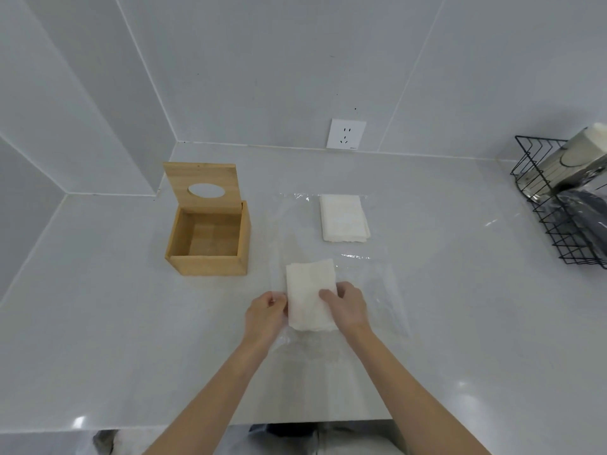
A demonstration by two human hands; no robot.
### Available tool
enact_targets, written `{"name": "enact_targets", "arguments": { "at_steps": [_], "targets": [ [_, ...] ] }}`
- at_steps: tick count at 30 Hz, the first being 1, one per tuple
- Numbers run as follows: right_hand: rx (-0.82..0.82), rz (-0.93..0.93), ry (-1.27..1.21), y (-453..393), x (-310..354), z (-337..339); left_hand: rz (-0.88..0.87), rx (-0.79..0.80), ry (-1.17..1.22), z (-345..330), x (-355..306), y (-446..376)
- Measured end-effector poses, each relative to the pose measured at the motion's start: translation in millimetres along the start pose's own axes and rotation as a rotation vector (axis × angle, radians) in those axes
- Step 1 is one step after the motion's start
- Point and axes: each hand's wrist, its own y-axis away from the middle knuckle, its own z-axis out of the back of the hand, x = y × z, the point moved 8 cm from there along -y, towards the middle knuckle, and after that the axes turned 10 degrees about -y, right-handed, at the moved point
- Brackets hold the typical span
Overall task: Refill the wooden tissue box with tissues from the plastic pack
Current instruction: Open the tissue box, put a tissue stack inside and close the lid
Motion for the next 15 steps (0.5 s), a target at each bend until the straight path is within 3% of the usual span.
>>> {"name": "enact_targets", "arguments": {
  "at_steps": [8,11,15],
  "targets": [
    [0.13,0.013,-0.214,14,-6,6,0.032,0.007,0.034,5,3,-4],
    [0.292,-0.054,-0.259,26,-17,10,0.052,0.018,0.091,6,5,-4],
    [0.54,-0.227,-0.103,45,-27,15,0.09,0.041,0.145,6,12,-4]
  ]
}}
